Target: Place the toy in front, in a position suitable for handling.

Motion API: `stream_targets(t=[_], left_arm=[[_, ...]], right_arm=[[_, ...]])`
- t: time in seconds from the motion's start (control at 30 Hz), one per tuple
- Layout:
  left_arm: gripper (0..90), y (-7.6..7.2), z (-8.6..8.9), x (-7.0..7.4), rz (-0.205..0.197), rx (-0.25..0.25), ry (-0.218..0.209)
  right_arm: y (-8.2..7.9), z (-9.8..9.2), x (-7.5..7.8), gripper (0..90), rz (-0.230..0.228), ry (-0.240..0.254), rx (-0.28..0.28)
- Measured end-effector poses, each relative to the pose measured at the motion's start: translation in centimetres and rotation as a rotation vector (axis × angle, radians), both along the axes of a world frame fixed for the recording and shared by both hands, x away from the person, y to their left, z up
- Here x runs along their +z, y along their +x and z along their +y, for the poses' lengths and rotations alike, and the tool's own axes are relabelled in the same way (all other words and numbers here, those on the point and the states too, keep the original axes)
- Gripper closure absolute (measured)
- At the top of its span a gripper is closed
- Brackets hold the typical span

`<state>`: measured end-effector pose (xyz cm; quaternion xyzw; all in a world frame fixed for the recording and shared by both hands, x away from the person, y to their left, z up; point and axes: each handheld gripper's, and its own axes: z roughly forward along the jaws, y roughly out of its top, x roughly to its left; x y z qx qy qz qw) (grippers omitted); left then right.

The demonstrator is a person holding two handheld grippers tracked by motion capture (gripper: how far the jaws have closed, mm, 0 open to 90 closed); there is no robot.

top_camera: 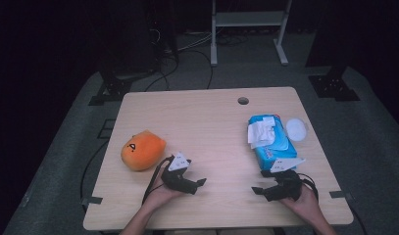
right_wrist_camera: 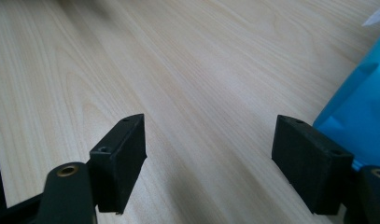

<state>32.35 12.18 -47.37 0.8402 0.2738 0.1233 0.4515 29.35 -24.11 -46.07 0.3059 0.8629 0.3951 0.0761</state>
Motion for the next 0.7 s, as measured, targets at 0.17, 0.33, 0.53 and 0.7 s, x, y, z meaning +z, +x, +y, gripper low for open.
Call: stream_targets(t=[0.17,0.33,0.53,0.7], left_arm=[[9.1,0.0,0.1,0.2,-0.002,-0.008,-0.012],[9.1,-0.1,0.4,1.3,-0.006,-0.012,-0.043],[9.1,-0.1,1.3,3.3,-0.068,0.008,-0.074],[9.1,-0.1,2.8,4.9,-0.113,0.039,-0.096]], right_arm=[[0.1,-0.1,-0.1,24.9,0.005,0.007,-0.003],[0.1,0.0,0.0,25.0,0.001,0.008,0.000],[0.0,0.0,0.1,25.0,0.000,0.006,-0.004],[0.0,0.0,0.1,25.0,0.000,0.002,-0.005]])
